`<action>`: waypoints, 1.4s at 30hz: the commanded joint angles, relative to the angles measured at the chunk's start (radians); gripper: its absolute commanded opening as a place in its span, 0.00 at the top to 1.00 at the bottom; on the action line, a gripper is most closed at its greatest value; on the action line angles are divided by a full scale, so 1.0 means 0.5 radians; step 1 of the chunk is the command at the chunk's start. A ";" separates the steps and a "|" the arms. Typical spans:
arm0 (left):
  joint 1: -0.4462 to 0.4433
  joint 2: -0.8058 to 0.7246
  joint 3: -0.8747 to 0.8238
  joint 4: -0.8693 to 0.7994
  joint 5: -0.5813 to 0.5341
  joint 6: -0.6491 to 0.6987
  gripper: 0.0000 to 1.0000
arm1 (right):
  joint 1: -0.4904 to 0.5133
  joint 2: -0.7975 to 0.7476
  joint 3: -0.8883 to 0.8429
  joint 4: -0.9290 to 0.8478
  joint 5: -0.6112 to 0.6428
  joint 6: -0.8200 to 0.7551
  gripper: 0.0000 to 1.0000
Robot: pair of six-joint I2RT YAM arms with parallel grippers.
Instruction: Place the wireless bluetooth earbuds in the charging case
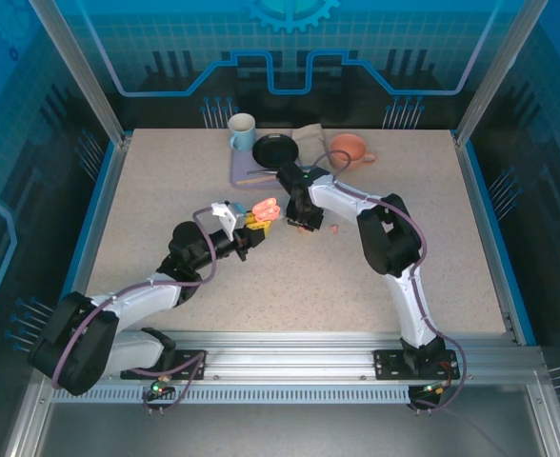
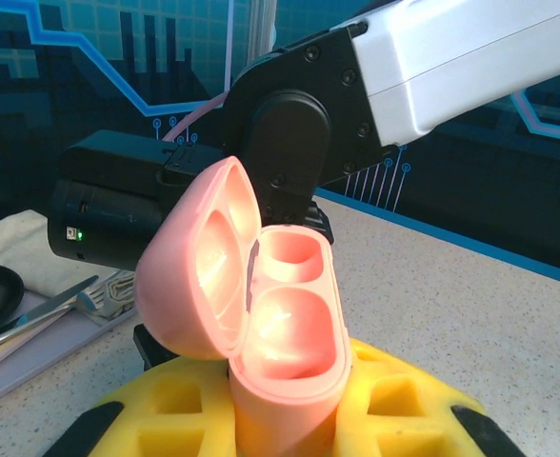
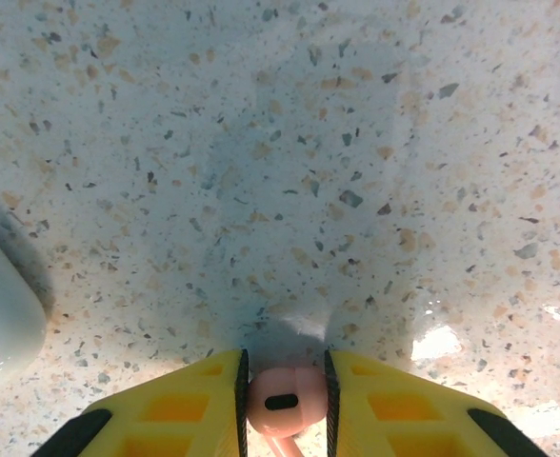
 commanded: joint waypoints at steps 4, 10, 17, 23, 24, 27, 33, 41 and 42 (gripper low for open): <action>-0.002 -0.015 0.061 -0.027 0.034 0.029 1.00 | -0.037 -0.278 -0.113 0.057 0.062 -0.071 0.74; -0.003 -0.011 0.078 -0.068 0.048 0.034 1.00 | -0.070 -0.557 -0.258 0.132 0.098 -0.135 0.74; -0.003 0.004 0.137 -0.128 0.127 0.048 1.00 | -0.068 -0.980 -0.395 0.302 0.141 -0.266 0.74; -0.004 0.073 0.224 -0.155 0.185 0.033 1.00 | 0.002 -1.350 -0.501 0.553 0.222 -0.481 0.75; -0.007 0.087 0.240 -0.156 0.191 0.032 1.00 | 0.021 -1.417 -0.530 0.609 0.240 -0.533 0.75; -0.007 0.129 0.286 -0.149 0.204 0.023 1.00 | 0.074 -1.561 -0.622 0.768 0.265 -0.630 0.75; -0.007 0.213 0.396 -0.163 0.214 0.002 1.00 | 0.199 -1.769 -0.839 1.186 0.185 -0.787 0.75; -0.008 0.270 0.491 -0.119 0.203 -0.068 1.00 | 0.339 -1.925 -1.213 1.836 -0.005 -0.979 0.76; -0.010 0.275 0.498 -0.118 0.204 -0.077 1.00 | 0.342 -1.937 -1.260 1.906 -0.037 -0.985 0.76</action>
